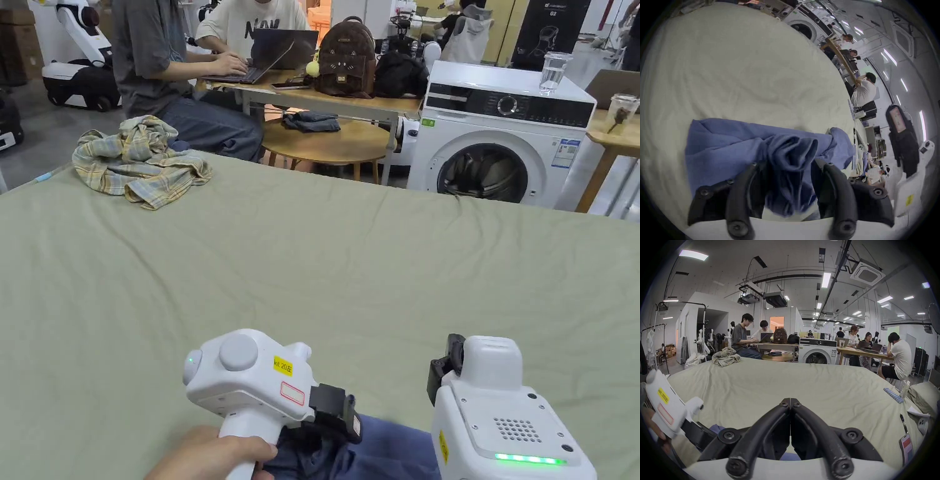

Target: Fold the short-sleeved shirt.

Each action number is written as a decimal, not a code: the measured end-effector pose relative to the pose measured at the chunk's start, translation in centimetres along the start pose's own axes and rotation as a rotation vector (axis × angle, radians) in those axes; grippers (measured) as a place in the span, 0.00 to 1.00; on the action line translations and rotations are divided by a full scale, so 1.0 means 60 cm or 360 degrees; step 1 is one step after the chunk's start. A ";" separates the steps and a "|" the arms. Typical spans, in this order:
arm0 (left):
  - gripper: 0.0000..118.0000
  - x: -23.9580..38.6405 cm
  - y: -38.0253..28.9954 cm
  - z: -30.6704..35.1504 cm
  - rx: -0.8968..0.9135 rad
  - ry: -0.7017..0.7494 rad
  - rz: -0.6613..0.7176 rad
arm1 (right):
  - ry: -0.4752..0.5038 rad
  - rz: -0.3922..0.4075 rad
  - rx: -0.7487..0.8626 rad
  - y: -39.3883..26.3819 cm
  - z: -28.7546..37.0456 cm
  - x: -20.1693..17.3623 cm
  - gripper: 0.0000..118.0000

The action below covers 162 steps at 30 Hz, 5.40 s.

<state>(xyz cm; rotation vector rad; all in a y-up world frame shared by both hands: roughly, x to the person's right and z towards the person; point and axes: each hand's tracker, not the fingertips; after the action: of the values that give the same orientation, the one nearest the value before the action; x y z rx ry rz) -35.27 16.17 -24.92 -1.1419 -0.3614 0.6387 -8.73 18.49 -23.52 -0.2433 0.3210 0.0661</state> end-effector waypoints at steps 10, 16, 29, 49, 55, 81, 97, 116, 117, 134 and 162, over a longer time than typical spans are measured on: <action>0.08 -0.021 0.003 0.088 0.0249 0.0079 -0.0042 | 0.0007 -0.0029 0.0017 0.004 0.010 0.007 0.00; 0.04 -0.034 -0.005 -0.001 -0.0016 -0.0017 -0.0069 | 0.0003 -0.0020 0.0010 0.002 0.012 0.010 0.00; 0.03 -0.078 -0.040 -0.097 0.0027 -0.0351 0.0095 | 0.0001 -0.0050 0.0002 -0.007 0.014 0.018 0.00; 0.52 -0.196 -0.026 0.129 0.0267 -0.0137 0.0120 | 0.0017 -0.0040 0.0036 0.003 0.015 0.012 0.00; 0.52 -0.263 -0.057 0.085 0.0225 -0.0360 0.0222 | 0.0021 -0.0051 0.0048 0.003 0.018 0.007 0.00; 0.09 -0.244 -0.091 0.188 0.0488 -0.0554 0.0253 | -0.0052 -0.0057 0.0059 -0.004 0.030 0.027 0.00; 0.09 0.032 -0.053 0.200 0.0373 0.0070 -0.0206 | -0.0015 -0.0023 0.0060 0.001 0.032 0.025 0.00; 0.09 0.235 -0.017 -0.114 -0.0064 0.0419 -0.0475 | -0.0148 -0.0055 0.0045 -0.003 0.049 0.084 0.00; 0.09 0.233 -0.017 -0.124 -0.0078 0.0424 -0.0453 | -0.0150 -0.0058 0.0043 -0.004 0.050 0.086 0.00; 0.37 0.209 -0.020 -0.062 -0.0033 -0.0038 -0.0375 | -0.0188 -0.0089 0.0022 -0.015 0.054 0.104 0.00; 0.00 0.155 -0.016 -0.180 -0.0058 -0.0241 -0.0189 | -0.0220 -0.0094 0.0001 -0.019 0.055 0.118 0.00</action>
<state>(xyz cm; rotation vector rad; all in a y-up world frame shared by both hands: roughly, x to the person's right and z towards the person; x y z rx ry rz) -21.67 13.99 -28.70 -1.1011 -0.5679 0.6173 -0.91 18.35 -22.51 -0.2464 0.1760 0.0241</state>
